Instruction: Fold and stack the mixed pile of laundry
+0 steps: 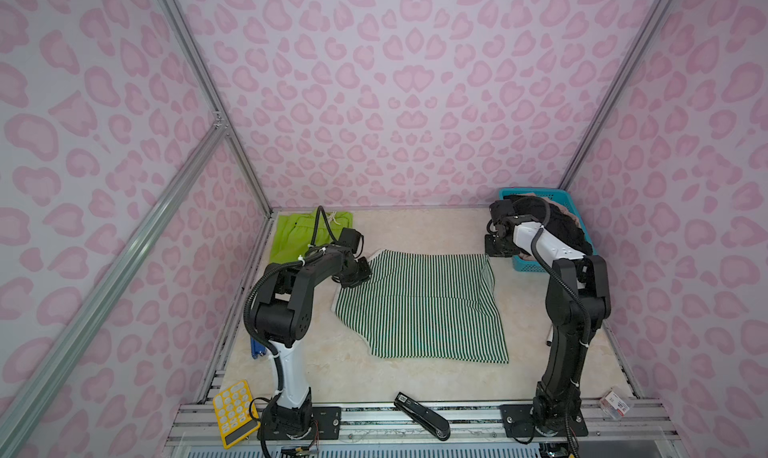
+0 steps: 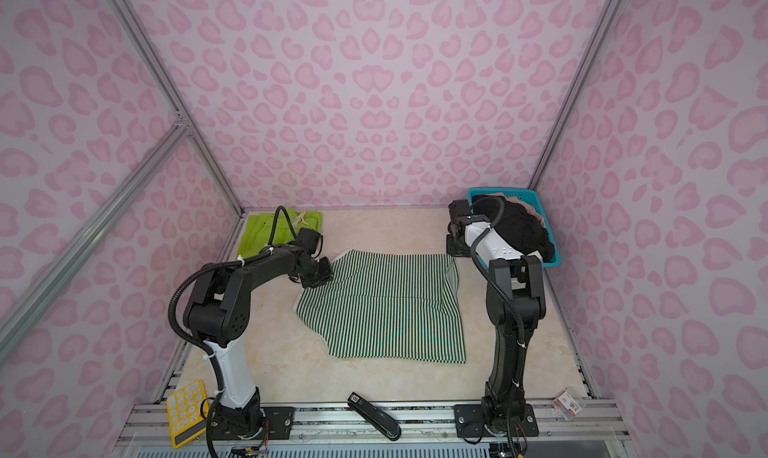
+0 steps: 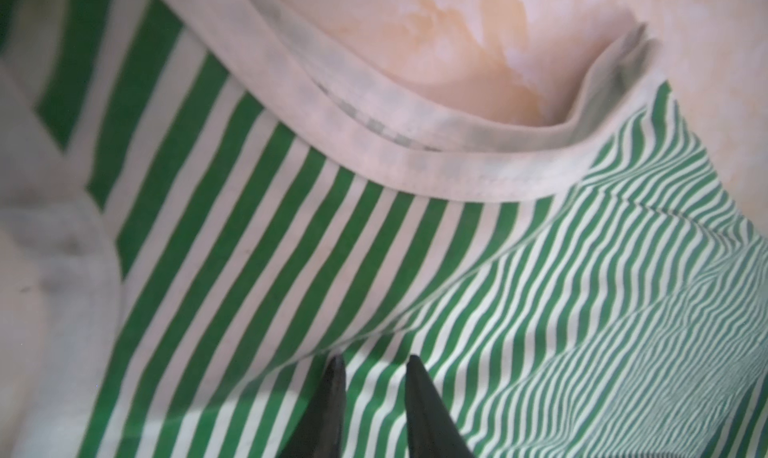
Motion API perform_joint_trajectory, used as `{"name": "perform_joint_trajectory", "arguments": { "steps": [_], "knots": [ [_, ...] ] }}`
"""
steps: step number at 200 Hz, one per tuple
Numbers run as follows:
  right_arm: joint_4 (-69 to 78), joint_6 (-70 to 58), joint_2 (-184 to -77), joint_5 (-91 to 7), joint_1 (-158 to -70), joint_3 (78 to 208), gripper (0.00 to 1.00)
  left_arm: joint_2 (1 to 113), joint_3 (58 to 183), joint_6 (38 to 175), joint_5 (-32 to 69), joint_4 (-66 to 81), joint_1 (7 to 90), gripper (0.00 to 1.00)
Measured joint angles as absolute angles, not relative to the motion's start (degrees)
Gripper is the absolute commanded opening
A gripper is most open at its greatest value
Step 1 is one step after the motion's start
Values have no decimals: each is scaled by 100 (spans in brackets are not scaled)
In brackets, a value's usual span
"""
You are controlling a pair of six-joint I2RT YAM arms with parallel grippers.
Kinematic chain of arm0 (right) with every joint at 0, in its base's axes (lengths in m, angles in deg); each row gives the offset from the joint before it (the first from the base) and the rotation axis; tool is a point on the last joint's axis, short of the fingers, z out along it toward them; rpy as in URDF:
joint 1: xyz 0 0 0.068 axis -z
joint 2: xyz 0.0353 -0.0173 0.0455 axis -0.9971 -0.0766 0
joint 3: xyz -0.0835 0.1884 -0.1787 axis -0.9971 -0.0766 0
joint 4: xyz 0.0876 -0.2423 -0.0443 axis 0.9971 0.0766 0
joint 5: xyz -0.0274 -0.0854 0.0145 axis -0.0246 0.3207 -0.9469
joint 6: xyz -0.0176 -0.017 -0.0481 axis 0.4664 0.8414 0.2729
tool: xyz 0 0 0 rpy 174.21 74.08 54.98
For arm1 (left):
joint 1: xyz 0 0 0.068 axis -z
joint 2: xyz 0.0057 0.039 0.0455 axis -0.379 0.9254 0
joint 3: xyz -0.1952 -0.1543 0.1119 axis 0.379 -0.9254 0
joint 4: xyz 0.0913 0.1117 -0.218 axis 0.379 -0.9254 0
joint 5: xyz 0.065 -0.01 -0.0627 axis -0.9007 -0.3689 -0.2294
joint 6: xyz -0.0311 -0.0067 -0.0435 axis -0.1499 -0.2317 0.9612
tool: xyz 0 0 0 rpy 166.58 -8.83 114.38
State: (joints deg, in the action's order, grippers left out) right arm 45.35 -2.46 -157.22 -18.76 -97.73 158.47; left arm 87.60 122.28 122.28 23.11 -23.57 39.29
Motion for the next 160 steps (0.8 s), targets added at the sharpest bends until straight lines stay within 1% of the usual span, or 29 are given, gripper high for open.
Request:
{"name": "perform_joint_trajectory", "arguments": {
  "steps": [19, 33, 49, 70, 98, 134, 160],
  "knots": [
    [4653, -229, -15344, -1631, -10042, 15622, 39, 8749, 12231, 12182, 2366, -2381, 3929, 29],
    [4645, -207, -15049, -1650, -10223, 15346, 39, 8749, 12242, 12143, 2423, -2413, 3929, 28],
    [4562, -209, -14804, -2147, -10372, 14973, 36, 8749, 12285, 12126, 2497, -2477, 3933, 28],
    [4356, -323, -14765, -2772, -10470, 14538, 33, 8749, 12392, 12097, 2539, -2523, 3933, 28],
    [4227, -495, -14944, -3091, -10547, 14046, 27, 8752, 12408, 12099, 2567, -2527, 3933, 28],
    [4221, -672, -14981, -2752, -10315, 13611, 24, 8780, 12410, 12099, 2668, -2525, 3944, 28],
    [4299, -696, -15110, -2474, -10219, 13705, 24, 8948, 12497, 12101, 2770, -2527, 3942, 28]
  ]
}}
